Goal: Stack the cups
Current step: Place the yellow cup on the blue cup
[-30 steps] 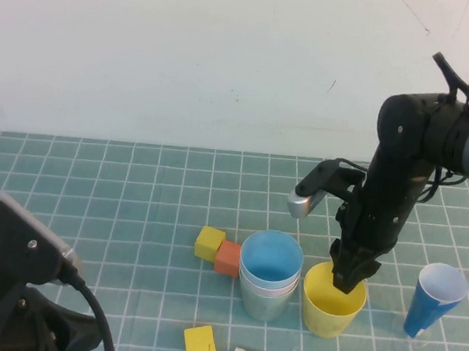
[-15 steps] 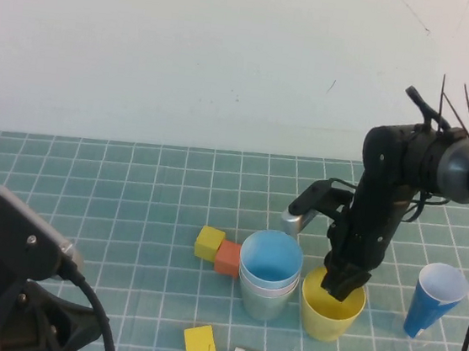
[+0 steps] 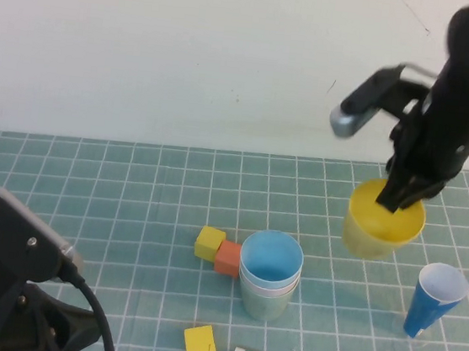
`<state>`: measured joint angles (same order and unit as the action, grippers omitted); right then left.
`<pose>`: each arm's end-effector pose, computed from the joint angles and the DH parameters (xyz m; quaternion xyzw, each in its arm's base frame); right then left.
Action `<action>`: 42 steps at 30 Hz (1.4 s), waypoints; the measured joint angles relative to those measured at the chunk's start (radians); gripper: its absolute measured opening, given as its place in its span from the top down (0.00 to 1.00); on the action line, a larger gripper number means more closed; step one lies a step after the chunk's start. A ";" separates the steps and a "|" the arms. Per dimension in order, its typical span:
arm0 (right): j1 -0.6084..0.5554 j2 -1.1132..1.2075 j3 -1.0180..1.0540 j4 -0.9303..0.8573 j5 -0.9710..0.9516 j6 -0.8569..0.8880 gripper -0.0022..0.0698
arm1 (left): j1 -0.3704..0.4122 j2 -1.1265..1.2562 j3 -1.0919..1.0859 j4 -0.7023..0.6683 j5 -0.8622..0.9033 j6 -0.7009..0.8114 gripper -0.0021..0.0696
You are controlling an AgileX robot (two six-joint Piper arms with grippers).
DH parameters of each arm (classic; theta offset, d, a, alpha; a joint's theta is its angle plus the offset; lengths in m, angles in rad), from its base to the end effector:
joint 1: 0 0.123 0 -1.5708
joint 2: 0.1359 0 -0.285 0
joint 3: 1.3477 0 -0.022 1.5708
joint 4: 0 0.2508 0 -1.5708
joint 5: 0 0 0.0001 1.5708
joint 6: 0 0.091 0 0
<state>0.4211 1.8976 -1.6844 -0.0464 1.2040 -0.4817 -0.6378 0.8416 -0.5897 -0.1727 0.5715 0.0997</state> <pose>0.3670 0.1601 0.2800 -0.4380 0.8906 -0.0261 0.1193 0.1228 -0.1016 0.2794 0.2841 0.8666 -0.1768 0.3701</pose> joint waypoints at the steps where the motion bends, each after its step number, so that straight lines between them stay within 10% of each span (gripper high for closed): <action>1: 0.000 -0.029 -0.013 0.008 0.006 0.000 0.95 | 0.000 0.000 0.000 0.000 0.000 0.000 0.97; 12: 0.071 -0.049 -0.067 0.240 -0.017 -0.103 0.95 | 0.000 0.000 0.019 0.004 -0.004 0.004 0.97; 29: 0.120 0.161 -0.067 0.117 -0.126 -0.005 0.94 | 0.000 0.000 0.150 -0.078 -0.104 0.019 0.97; 37: 0.120 0.161 -0.067 0.121 -0.148 0.017 0.58 | 0.000 0.000 0.150 -0.079 -0.127 0.019 0.97; 42: 0.120 0.111 -0.062 0.117 -0.115 0.040 0.59 | 0.000 -0.060 0.150 -0.079 -0.134 -0.002 0.97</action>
<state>0.5412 2.0091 -1.7466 0.0705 1.0886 -0.4422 -0.6378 0.7815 -0.4395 -0.2520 0.4371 0.0974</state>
